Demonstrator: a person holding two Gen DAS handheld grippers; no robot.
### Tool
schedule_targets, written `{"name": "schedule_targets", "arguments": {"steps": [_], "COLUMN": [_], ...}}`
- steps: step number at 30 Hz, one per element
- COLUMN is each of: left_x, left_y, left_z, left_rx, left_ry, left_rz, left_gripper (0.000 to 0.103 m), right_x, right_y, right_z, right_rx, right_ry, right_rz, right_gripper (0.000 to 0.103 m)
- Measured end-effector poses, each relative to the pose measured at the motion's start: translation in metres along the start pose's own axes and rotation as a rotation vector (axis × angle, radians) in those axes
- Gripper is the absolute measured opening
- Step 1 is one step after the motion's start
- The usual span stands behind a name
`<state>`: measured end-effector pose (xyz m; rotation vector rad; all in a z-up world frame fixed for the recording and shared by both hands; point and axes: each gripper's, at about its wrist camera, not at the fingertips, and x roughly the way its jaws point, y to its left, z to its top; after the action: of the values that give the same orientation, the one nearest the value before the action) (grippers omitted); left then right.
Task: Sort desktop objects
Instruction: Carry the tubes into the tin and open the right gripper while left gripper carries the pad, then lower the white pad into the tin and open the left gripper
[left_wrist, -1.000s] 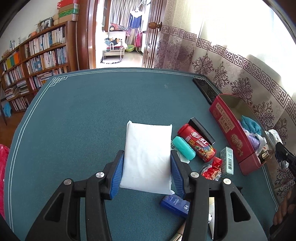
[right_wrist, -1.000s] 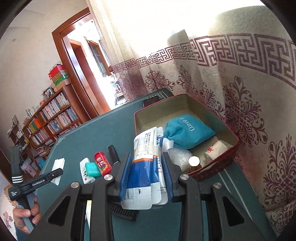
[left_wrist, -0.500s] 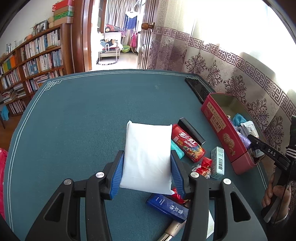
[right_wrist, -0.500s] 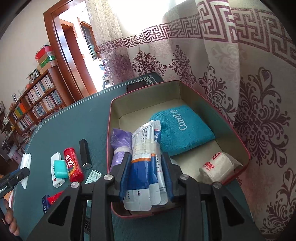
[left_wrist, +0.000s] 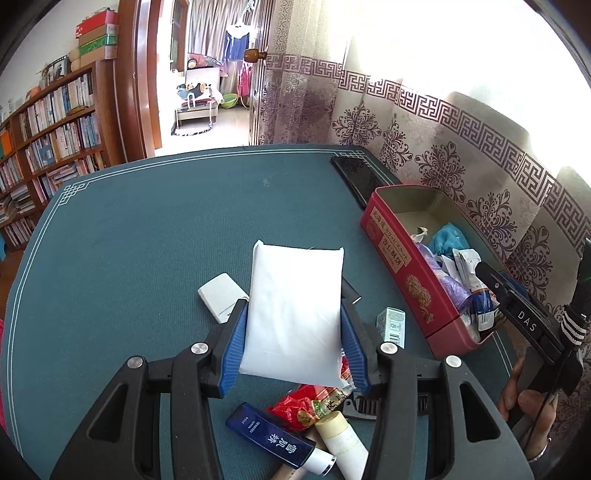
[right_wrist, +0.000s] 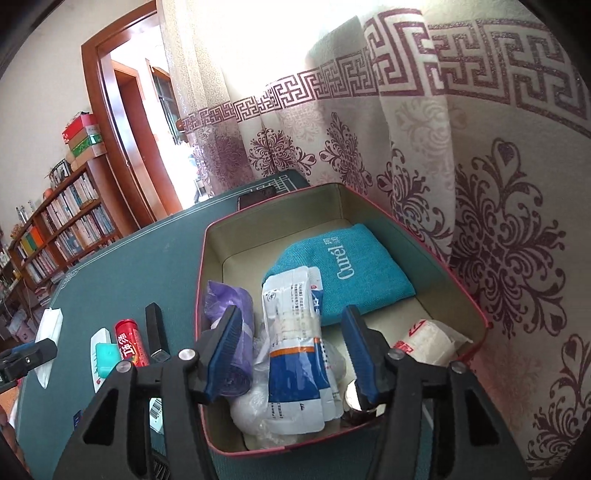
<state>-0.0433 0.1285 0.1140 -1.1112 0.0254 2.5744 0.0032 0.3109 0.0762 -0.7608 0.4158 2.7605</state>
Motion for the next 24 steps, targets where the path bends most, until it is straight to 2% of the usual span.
{"name": "schedule_targets", "arguments": {"steps": [4, 10, 16, 24], "left_x": [0.008, 0.025, 0.055, 0.094], "left_y": [-0.034, -0.09, -0.131, -0.159], "left_z": [0.013, 0.03, 0.049, 0.065], "left_rx": [0.046, 0.131, 0.173, 0.188], "left_ry": [-0.002, -0.006, 0.026, 0.067], "left_rz": [-0.038, -0.102, -0.159, -0.172], "left_gripper": [0.051, 0.051, 0.051, 0.051], "right_x": [-0.019, -0.023, -0.016, -0.011], "right_y": [-0.001, -0.007, -0.022, -0.035], "right_z": [-0.003, 0.0, 0.001, 0.0], "right_rx": [-0.011, -0.002, 0.044, 0.092], "right_ry": [-0.102, -0.147, -0.134, -0.121], "right_rz": [-0.08, -0.14, -0.161, -0.185], "right_gripper": [0.079, 0.081, 0.081, 0.081]}}
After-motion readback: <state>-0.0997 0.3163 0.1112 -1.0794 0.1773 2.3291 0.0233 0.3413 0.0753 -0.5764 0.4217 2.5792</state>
